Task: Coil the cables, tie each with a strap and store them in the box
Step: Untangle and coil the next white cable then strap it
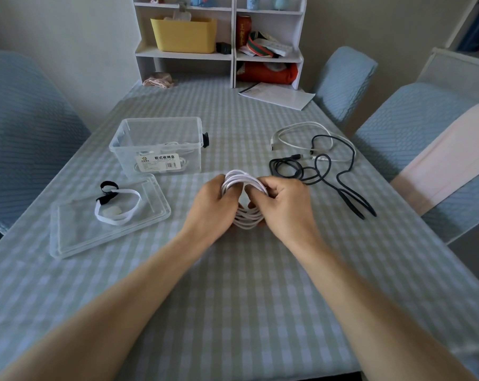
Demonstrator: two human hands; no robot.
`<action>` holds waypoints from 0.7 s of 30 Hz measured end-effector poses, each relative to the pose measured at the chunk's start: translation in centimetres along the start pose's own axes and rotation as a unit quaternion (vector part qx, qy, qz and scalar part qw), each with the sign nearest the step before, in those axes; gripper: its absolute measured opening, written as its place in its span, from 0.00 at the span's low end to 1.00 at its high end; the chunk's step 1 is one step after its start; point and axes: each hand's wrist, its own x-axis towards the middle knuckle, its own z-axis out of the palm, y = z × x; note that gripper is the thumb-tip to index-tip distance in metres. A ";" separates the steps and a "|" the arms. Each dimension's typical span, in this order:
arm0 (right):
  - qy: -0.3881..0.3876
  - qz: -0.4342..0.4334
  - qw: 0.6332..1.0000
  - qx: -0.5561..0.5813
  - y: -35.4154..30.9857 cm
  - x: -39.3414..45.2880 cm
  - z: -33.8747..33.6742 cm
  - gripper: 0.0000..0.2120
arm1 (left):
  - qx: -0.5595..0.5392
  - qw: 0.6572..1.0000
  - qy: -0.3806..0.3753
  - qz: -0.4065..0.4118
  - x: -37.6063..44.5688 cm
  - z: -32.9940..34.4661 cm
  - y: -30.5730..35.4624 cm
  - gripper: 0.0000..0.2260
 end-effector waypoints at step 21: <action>-0.173 0.002 0.973 -0.151 -0.9 0.2 -1.4 0.03 | 0.202 0.971 -0.009 0.126 0.3 -1.2 -0.6 0.18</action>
